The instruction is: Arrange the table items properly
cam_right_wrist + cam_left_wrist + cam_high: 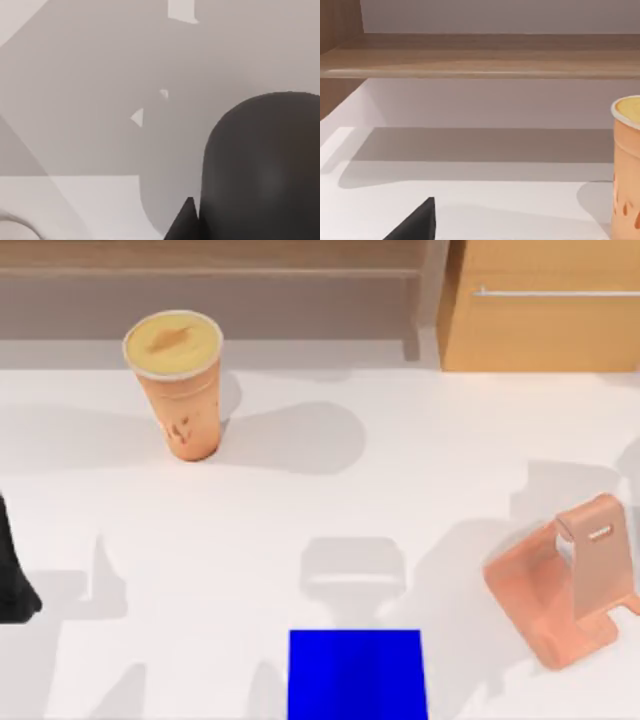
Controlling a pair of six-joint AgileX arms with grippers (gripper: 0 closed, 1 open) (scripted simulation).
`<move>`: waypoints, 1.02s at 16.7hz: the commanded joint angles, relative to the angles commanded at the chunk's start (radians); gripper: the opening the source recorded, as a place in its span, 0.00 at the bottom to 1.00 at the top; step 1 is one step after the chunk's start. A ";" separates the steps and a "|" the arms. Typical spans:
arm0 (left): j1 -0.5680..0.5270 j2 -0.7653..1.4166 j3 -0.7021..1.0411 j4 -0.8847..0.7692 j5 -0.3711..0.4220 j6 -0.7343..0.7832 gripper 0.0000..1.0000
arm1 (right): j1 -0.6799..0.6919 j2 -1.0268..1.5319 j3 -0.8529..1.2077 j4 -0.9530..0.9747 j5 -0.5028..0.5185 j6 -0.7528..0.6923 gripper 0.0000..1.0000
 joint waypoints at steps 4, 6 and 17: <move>0.000 0.000 0.000 0.000 0.000 0.000 1.00 | 0.001 -0.059 0.117 -0.201 0.000 -0.005 0.00; 0.000 0.000 0.000 0.000 0.000 0.000 1.00 | 0.001 -0.087 0.167 -0.269 0.000 -0.005 0.00; 0.000 0.000 0.000 0.000 0.000 0.000 1.00 | 0.106 -0.104 0.269 -0.306 -0.018 -0.024 0.00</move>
